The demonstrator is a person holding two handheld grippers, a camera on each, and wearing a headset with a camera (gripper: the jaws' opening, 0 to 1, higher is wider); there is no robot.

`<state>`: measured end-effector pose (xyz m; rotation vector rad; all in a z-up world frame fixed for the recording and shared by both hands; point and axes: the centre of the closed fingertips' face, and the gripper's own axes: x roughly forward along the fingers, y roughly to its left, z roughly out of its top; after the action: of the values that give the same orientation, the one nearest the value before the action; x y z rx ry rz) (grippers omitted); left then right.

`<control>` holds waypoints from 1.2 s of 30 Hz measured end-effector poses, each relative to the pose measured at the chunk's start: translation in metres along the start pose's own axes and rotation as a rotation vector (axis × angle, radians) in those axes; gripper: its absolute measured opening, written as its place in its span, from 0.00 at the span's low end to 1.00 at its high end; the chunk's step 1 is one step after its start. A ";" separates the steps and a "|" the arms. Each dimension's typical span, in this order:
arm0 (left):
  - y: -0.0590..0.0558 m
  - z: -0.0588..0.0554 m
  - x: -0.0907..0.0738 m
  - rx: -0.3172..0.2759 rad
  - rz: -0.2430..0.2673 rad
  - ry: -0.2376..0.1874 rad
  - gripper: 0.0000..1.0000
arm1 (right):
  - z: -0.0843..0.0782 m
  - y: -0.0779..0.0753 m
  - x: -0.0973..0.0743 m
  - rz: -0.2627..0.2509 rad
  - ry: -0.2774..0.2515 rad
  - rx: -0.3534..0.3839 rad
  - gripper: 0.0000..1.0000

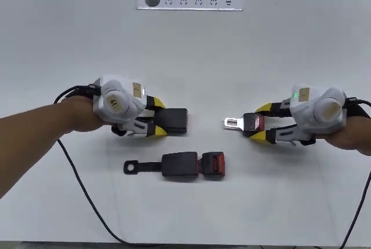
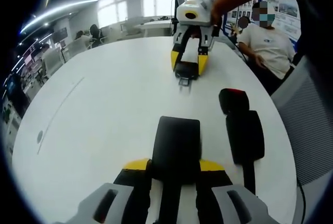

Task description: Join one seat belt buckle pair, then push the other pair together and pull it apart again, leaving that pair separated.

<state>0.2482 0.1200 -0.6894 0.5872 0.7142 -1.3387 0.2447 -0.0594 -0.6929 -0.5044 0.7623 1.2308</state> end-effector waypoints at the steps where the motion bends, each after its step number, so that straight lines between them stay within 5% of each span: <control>1: 0.000 0.000 0.000 0.002 -0.001 -0.001 0.34 | 0.001 0.000 0.001 0.001 -0.002 -0.004 0.34; 36: 0.005 0.002 0.002 -0.027 0.005 0.006 0.34 | 0.062 0.017 0.054 0.072 -0.142 -0.051 0.34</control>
<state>0.2530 0.1184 -0.6899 0.5717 0.7344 -1.3216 0.2509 0.0237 -0.6917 -0.4288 0.6345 1.3411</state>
